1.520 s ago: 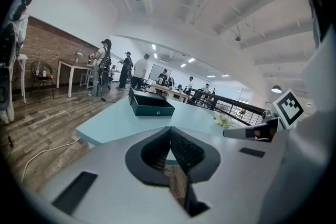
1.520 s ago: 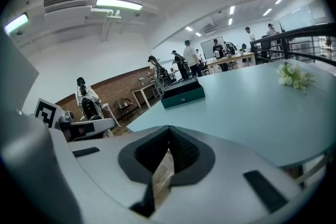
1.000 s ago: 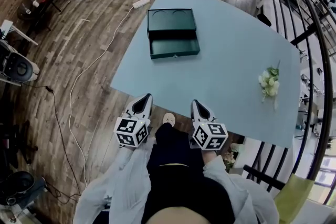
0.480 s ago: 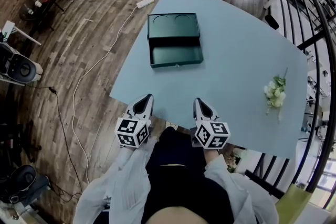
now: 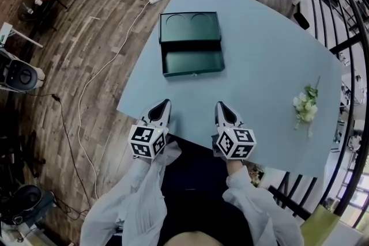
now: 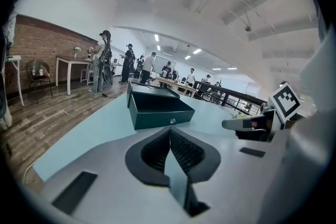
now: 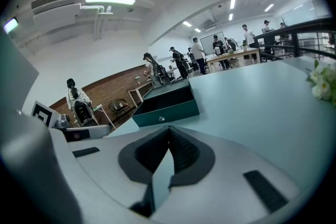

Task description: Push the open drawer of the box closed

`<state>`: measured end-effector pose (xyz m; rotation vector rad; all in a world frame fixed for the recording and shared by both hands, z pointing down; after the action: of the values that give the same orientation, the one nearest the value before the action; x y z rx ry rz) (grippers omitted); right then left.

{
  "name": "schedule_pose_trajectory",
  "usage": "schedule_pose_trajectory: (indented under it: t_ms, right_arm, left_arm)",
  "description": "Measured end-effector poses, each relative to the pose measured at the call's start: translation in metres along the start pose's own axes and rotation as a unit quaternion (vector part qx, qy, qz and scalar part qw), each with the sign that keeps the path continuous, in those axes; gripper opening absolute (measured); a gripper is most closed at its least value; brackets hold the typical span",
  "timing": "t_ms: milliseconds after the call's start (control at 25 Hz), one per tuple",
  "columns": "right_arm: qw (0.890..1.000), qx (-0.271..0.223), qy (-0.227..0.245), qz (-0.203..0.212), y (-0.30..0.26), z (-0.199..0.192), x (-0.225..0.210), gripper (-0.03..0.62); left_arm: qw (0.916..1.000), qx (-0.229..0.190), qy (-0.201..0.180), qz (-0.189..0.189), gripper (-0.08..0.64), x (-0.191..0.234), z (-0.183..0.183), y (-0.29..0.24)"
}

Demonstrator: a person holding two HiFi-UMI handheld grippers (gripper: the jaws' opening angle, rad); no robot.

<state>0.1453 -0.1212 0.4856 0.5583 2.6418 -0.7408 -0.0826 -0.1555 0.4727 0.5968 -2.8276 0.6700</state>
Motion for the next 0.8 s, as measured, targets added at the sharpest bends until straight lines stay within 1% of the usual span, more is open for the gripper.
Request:
schedule_pose_trajectory:
  t_ms: [120,200,320,560,800]
  right_arm:
    - [1.0,0.002,0.013,0.012,-0.011,0.009,0.0,0.008]
    - [1.0,0.004,0.021,0.013,-0.019,0.014,-0.005,0.008]
    - [1.0,0.01,0.019,0.011,-0.03,0.018,-0.013,0.008]
    - [0.999,0.03,0.015,-0.001,-0.053,0.022,-0.028,0.008]
    - [0.999,0.044,0.017,-0.008,-0.079,0.024,-0.033,0.008]
  left_arm:
    - [1.0,0.0,0.002,0.002,0.017,0.005,0.0,-0.009]
    - [1.0,-0.003,0.004,0.006,0.017,0.006,0.001,-0.017]
    - [0.9999,-0.002,0.01,0.009,0.017,0.005,0.002,-0.026]
    - [0.9994,0.022,0.027,0.008,0.017,0.006,-0.002,-0.049]
    - [0.9979,0.05,0.03,0.029,0.017,0.015,-0.003,-0.075]
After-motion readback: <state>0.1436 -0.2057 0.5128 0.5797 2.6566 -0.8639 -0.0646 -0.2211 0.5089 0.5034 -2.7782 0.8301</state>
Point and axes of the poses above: the fingertips, and each gripper's own axes: y backward along the fingers, x to its left, z out of its top, the point moved 6 cm from there along y, backward along the fingers, and after that the axes turned 10 degrees about z, right-handed, at the moved point
